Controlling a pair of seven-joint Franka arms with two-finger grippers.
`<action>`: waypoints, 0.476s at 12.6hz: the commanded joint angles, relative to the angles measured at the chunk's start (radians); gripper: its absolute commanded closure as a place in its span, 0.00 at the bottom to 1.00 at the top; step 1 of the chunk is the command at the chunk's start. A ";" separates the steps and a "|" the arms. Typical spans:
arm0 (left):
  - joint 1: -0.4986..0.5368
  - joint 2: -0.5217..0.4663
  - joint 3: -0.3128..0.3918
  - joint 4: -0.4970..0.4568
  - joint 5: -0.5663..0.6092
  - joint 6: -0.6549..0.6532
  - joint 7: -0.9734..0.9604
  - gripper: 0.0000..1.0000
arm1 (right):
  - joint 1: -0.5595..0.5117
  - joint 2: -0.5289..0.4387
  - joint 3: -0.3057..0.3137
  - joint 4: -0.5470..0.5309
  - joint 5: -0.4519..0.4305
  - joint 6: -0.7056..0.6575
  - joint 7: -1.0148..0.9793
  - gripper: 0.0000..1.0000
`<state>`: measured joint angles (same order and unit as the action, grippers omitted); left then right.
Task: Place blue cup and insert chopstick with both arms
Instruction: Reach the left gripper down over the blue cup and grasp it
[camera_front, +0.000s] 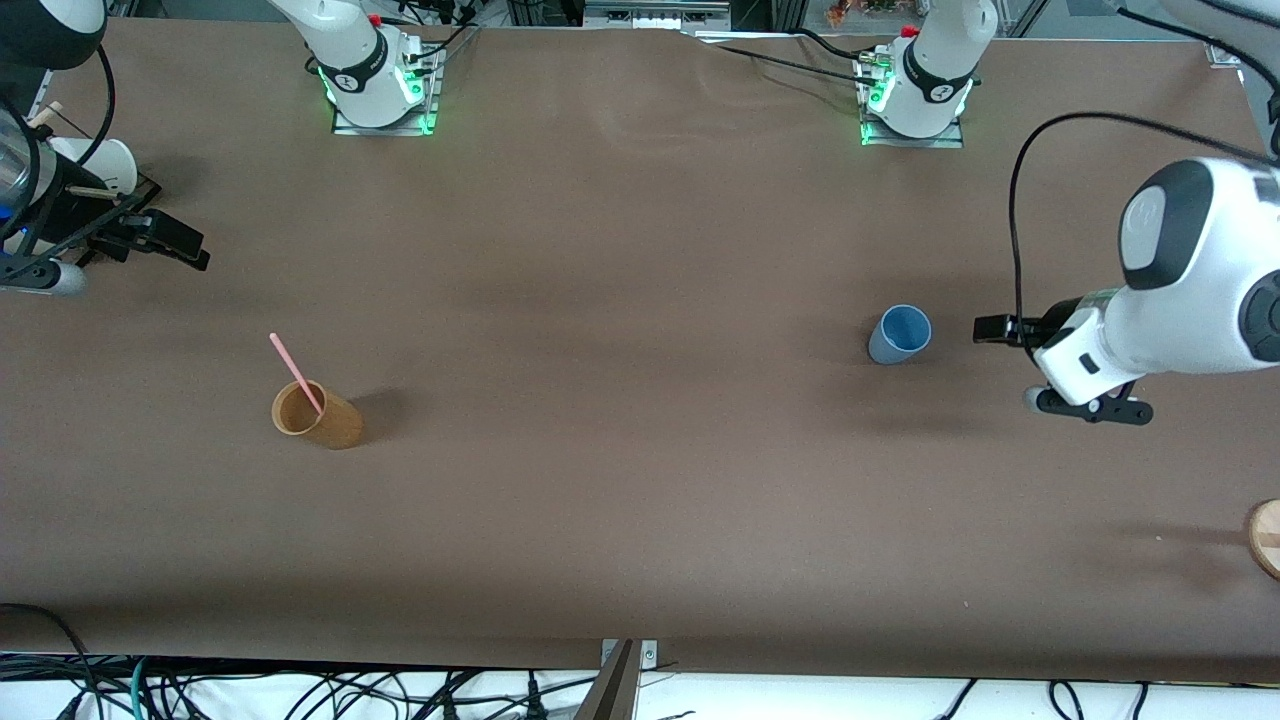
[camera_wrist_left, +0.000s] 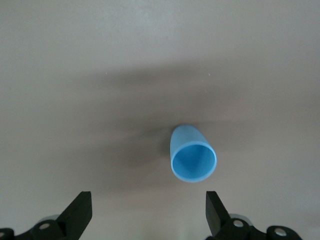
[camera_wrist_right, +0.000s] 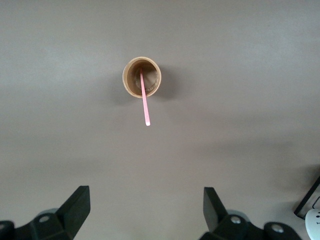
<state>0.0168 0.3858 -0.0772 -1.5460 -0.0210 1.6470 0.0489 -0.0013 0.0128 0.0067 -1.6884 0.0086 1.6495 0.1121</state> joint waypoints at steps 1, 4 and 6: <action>0.000 -0.018 0.000 -0.131 0.006 0.156 0.019 0.00 | -0.009 0.004 0.006 0.016 0.011 -0.005 0.003 0.00; -0.006 -0.062 0.002 -0.294 0.006 0.304 0.016 0.00 | -0.009 0.004 0.006 0.016 0.011 -0.005 0.003 0.00; -0.014 -0.119 0.004 -0.423 0.007 0.422 0.014 0.00 | -0.009 0.004 0.006 0.016 0.011 -0.005 0.003 0.00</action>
<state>0.0121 0.3737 -0.0783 -1.8117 -0.0210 1.9730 0.0489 -0.0013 0.0135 0.0067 -1.6879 0.0086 1.6495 0.1122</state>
